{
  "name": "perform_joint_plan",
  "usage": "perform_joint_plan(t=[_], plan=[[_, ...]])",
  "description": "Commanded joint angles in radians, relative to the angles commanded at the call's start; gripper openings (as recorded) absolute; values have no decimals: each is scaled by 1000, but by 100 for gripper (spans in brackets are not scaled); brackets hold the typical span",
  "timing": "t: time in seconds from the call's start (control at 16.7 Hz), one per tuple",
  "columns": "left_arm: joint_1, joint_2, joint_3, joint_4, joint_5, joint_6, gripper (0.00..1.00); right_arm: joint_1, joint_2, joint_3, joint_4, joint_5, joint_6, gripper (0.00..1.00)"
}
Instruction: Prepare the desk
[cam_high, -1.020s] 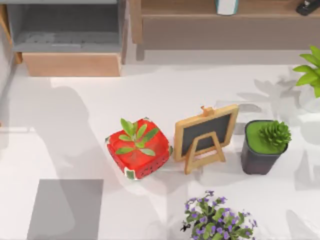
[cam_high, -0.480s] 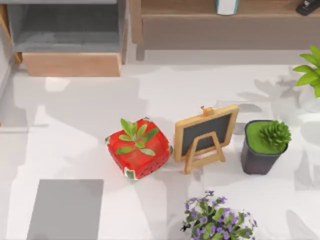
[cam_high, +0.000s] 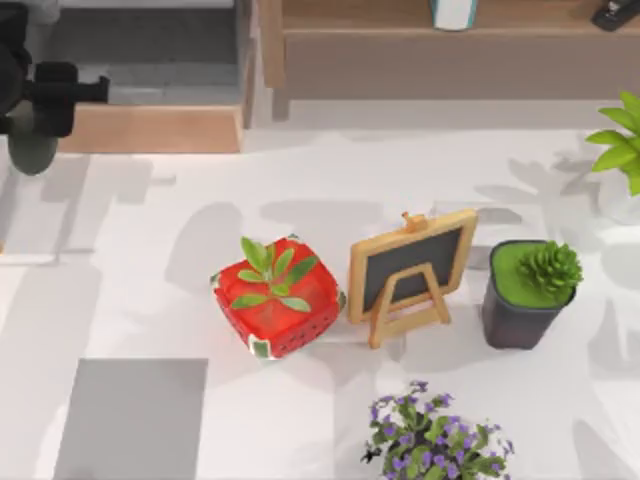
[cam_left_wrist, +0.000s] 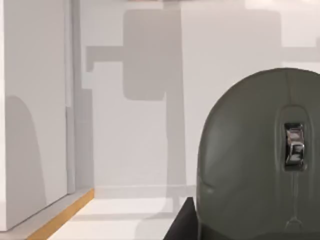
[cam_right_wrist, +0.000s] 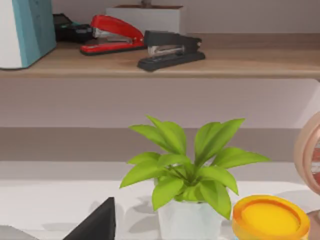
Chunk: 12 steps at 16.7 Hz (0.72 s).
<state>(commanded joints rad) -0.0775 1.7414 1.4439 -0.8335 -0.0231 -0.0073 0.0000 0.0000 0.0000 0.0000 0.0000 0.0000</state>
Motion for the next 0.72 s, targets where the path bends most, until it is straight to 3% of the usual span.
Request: perform_joint_plan(t=[0.36,0.72], plan=[[-234,-167,-392,62,-19,-252,0,0,0,0,0,0,0,100],[-372,-255,-644,79,-29,-404,0,0,0,0,0,0,0,100]])
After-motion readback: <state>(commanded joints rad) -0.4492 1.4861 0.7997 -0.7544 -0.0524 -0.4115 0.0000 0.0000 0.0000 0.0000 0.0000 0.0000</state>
